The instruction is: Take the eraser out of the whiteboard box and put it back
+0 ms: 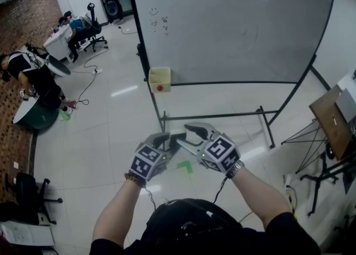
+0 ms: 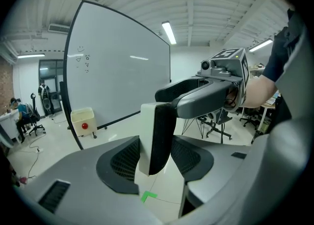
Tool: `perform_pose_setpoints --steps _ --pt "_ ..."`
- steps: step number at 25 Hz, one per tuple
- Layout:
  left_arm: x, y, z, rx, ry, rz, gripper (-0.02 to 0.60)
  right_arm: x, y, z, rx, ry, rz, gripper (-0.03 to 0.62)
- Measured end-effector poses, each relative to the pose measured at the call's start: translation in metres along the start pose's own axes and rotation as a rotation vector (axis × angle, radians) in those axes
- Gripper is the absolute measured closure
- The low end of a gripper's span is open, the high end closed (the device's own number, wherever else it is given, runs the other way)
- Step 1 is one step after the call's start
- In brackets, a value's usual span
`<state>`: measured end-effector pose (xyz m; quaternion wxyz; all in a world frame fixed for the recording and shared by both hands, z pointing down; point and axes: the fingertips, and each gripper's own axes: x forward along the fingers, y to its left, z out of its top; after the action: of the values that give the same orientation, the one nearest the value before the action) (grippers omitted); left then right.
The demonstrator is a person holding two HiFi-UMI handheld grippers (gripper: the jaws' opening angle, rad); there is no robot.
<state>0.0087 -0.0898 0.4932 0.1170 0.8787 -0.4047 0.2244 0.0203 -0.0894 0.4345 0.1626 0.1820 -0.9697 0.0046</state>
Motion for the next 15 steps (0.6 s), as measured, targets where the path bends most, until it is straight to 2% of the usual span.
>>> perform_pose_setpoints --steps 10,15 --pt "0.004 0.048 0.008 -0.087 -0.04 0.09 0.39 0.006 -0.031 0.002 0.05 -0.02 -0.052 0.344" --pt "0.008 0.082 0.014 -0.102 -0.07 0.149 0.39 0.02 -0.048 -0.002 0.057 -0.005 -0.076 0.359"
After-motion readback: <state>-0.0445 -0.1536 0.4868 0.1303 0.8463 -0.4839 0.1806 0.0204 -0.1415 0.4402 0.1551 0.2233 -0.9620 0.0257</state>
